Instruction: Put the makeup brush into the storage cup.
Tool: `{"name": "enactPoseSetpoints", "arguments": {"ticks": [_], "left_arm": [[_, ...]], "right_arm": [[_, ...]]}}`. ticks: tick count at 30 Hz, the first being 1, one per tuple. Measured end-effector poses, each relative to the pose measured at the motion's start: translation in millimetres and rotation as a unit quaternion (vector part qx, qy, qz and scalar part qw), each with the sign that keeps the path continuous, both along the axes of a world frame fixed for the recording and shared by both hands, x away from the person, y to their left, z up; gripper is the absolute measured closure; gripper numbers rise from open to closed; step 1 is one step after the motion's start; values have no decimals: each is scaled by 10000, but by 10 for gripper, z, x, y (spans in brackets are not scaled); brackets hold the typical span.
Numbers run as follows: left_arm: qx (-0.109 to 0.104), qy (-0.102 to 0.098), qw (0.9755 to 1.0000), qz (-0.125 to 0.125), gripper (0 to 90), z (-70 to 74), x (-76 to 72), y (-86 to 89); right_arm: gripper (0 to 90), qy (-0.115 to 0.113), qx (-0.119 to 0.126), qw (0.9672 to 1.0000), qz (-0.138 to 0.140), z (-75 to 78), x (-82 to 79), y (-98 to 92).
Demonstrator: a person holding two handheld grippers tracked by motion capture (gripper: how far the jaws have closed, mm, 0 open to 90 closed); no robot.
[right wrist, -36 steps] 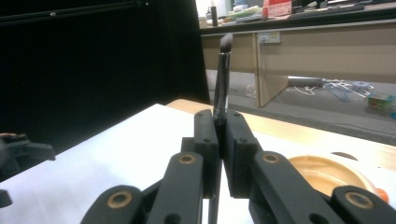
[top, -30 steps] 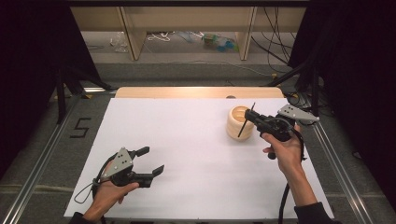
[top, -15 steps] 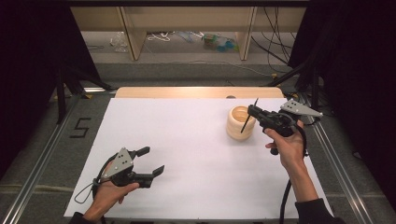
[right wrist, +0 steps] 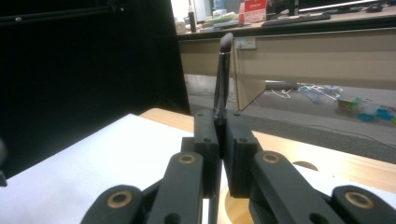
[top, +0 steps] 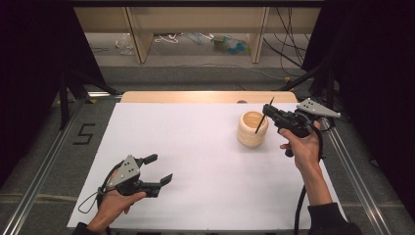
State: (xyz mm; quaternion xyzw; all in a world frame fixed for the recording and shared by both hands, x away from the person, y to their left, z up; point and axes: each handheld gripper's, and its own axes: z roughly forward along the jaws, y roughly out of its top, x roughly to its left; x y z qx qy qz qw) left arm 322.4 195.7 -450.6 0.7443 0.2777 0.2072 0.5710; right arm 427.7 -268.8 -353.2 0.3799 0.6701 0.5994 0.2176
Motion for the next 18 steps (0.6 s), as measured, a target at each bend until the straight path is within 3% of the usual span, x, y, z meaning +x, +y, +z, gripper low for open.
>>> {"name": "enactPoseSetpoints", "arguments": {"ticks": [2,6,18], "left_arm": [[-8,1,10000,-1,162,1,0,-1],[-13,4,10000,-1,163,2,0,-1],[-41,-23,10000,-45,162,5,0,-1]], "right_arm": [[853,-73,83,9999,-54,2,27,-6],[853,-45,-4,10000,-87,35,54,-26],[852,-15,45,9998,-218,-14,236,-16]]}}
